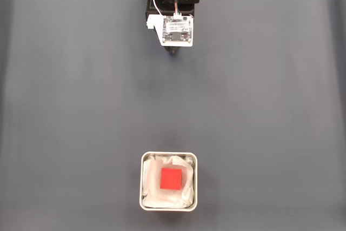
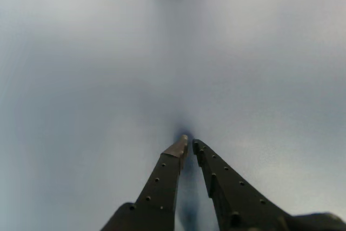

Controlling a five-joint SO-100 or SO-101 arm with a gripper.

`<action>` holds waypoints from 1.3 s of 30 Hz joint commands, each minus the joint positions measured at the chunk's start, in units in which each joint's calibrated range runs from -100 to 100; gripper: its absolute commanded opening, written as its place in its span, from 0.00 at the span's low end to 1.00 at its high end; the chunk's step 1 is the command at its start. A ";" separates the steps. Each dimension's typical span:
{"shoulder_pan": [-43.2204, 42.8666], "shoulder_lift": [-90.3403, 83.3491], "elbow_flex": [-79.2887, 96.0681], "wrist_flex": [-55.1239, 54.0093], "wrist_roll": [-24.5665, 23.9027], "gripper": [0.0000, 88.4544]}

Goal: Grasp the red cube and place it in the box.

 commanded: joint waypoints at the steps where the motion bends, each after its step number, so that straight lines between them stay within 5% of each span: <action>1: 0.00 -0.69 0.36 2.28 0.00 0.00; 39: 0.00 -0.69 0.45 5.64 0.34 0.00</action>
